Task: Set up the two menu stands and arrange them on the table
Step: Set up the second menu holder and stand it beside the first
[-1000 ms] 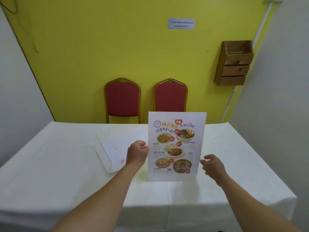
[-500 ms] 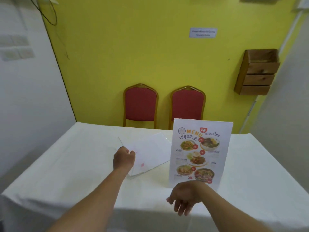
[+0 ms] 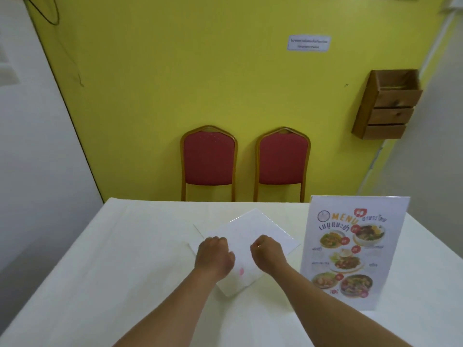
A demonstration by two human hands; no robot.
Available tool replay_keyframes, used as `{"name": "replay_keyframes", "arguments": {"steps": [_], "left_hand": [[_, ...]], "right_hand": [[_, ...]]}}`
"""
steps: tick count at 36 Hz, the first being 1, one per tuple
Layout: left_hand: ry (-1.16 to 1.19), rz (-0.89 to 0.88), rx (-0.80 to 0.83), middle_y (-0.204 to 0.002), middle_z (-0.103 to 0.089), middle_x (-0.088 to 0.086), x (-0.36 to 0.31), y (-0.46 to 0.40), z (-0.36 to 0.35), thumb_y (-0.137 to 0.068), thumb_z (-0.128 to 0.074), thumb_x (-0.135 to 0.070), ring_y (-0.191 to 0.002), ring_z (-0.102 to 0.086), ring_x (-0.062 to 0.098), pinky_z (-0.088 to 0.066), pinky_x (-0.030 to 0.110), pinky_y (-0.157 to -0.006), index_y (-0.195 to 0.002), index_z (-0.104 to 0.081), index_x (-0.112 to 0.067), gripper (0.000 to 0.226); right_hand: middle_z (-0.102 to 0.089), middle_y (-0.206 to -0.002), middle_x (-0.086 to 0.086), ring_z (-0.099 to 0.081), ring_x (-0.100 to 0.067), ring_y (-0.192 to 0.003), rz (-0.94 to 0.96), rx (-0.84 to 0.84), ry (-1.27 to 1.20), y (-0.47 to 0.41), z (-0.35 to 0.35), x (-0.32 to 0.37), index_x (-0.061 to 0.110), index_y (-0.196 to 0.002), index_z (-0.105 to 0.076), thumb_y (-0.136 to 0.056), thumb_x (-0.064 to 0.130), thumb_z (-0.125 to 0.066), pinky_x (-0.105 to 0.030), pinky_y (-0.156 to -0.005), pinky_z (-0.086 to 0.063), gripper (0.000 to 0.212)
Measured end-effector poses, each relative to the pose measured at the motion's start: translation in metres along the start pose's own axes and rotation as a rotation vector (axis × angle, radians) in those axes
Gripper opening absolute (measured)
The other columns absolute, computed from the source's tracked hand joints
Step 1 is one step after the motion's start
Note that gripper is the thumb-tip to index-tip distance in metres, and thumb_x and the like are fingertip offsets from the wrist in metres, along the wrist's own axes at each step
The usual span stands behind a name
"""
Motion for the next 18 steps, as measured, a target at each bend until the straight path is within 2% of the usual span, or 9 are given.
{"name": "replay_keyframes", "arguments": {"steps": [4, 7, 10, 16, 18], "left_hand": [[-0.081, -0.115, 0.124, -0.113, -0.066, 0.01, -0.017, -0.021, -0.019, -0.092, -0.046, -0.03, -0.106, -0.058, 0.026, -0.046, 0.035, -0.092, -0.107, -0.061, -0.006, 0.032], [-0.134, -0.166, 0.255, -0.12, -0.061, 0.013, -0.027, -0.035, -0.036, -0.091, -0.045, -0.028, -0.113, -0.053, 0.03, -0.042, 0.037, -0.094, -0.113, -0.057, -0.005, 0.034], [-0.177, -0.182, 0.374, -0.126, -0.055, 0.014, -0.032, -0.047, -0.054, -0.091, -0.045, -0.03, -0.118, -0.049, 0.031, -0.041, 0.037, -0.095, -0.12, -0.052, -0.005, 0.039], [-0.29, -0.202, 0.547, -0.135, -0.048, 0.017, -0.042, -0.051, -0.096, -0.088, -0.05, -0.039, -0.126, -0.041, 0.033, -0.037, 0.039, -0.102, -0.131, -0.045, -0.004, 0.056], [-0.314, -0.202, 0.587, -0.148, -0.035, 0.022, -0.045, -0.05, -0.107, -0.087, -0.051, -0.045, -0.138, -0.029, 0.038, -0.028, 0.042, -0.111, -0.14, -0.035, -0.002, 0.069]], "right_hand": [[-0.064, -0.108, -0.01, -0.051, -0.019, -0.085, -0.126, -0.093, -0.023, -0.03, 0.001, -0.013, 0.006, -0.104, -0.056, -0.094, 0.02, -0.045, -0.025, -0.075, -0.038, 0.021], [-0.062, -0.117, -0.011, -0.057, -0.026, -0.104, -0.209, -0.115, -0.031, -0.048, -0.003, -0.025, 0.007, -0.114, -0.055, -0.091, 0.022, -0.046, -0.03, -0.083, -0.043, 0.029], [-0.058, -0.125, -0.011, -0.053, -0.029, -0.116, -0.264, -0.127, 0.025, -0.062, -0.003, -0.032, 0.008, -0.122, -0.052, -0.091, 0.026, -0.047, -0.033, -0.093, -0.043, 0.036], [-0.052, -0.13, -0.009, -0.048, -0.029, -0.121, -0.349, -0.116, 0.166, -0.082, -0.012, -0.044, 0.011, -0.128, -0.045, -0.092, 0.034, -0.048, -0.038, -0.1, -0.04, 0.042], [-0.052, -0.129, -0.008, -0.047, -0.029, -0.122, -0.359, -0.111, 0.206, -0.09, -0.015, -0.049, 0.012, -0.126, -0.045, -0.091, 0.033, -0.047, -0.039, -0.099, -0.039, 0.041]]}}
Point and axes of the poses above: each hand's wrist, its own y-axis away from the middle knuckle, its own z-axis out of the back of the hand, x = y × z, the point moved 7 cm from there along -y, towards the middle knuckle
